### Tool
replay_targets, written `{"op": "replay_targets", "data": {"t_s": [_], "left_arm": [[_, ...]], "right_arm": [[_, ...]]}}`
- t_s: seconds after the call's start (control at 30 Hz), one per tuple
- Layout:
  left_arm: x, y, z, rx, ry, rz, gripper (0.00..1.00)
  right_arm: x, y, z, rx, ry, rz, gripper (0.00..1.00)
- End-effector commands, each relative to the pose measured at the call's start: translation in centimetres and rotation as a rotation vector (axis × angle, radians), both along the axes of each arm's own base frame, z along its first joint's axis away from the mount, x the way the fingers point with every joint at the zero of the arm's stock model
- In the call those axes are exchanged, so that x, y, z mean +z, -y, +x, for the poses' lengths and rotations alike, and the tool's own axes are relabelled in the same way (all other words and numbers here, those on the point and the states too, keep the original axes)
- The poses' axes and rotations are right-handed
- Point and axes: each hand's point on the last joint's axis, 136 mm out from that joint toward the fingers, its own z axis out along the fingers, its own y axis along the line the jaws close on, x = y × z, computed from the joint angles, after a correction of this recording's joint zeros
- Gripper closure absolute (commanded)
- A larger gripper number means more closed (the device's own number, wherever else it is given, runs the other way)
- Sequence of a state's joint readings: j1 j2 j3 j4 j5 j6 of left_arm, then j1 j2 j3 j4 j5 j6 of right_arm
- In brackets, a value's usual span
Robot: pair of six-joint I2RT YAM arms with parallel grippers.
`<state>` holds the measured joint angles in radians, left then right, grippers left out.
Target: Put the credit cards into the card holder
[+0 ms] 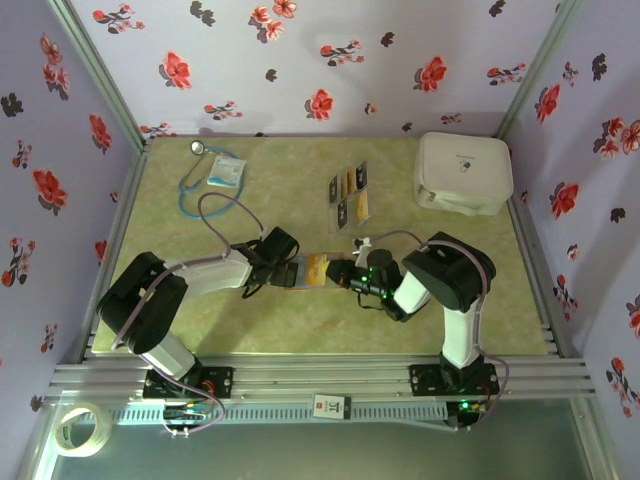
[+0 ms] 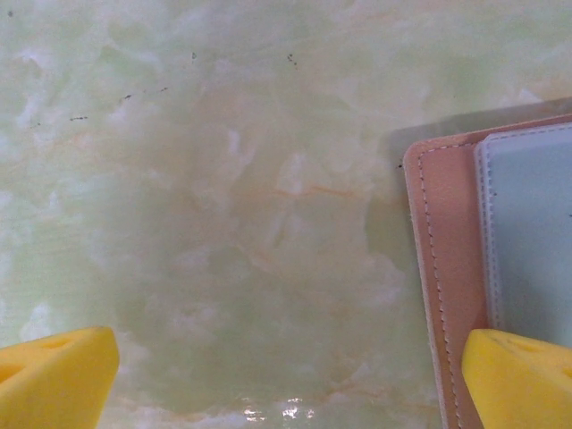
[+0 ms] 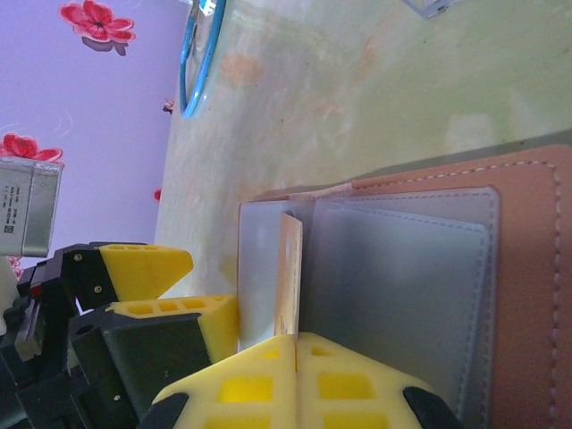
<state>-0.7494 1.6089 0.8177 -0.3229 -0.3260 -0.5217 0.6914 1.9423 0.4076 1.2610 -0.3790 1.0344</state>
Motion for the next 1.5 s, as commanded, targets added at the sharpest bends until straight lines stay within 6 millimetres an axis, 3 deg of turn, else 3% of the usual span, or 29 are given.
{"op": "replay_targets", "data": {"t_s": [0.0,0.33,0.53,0.73,1.17,1.37,1.47], "left_arm": [[-1.3,-1.1,-0.6,0.024,-0.033,0.045,0.0],[-1.4,-1.0,-0.6,0.021,-0.034,0.044,0.0],[-1.3,-0.9,-0.6,0.021,-0.032,0.041,0.0],[-1.2,-0.9,-0.5,0.017,-0.029,0.037,0.0],[-0.2,-0.5,0.4,0.031,-0.013,-0.009,0.0],[1.1,-1.3,1.0,0.061,0.003,-0.028,0.0],[1.2,-2.2,1.2,0.088,0.0,-0.021,0.0]], "right_arm": [[-2.6,-0.1,-1.2,0.026,-0.085,-0.051,1.0],[-3.1,-0.2,-1.3,0.032,-0.106,-0.063,1.0],[-2.7,-0.1,-1.1,0.028,-0.102,-0.092,0.78],[-1.4,-0.3,-0.5,0.046,-0.088,-0.177,0.62],[3.6,-0.5,1.0,0.108,-0.008,-0.367,0.45],[4.5,1.0,1.4,0.102,0.002,-0.514,0.48],[4.1,1.9,1.7,0.089,-0.011,-0.596,0.58]]}}
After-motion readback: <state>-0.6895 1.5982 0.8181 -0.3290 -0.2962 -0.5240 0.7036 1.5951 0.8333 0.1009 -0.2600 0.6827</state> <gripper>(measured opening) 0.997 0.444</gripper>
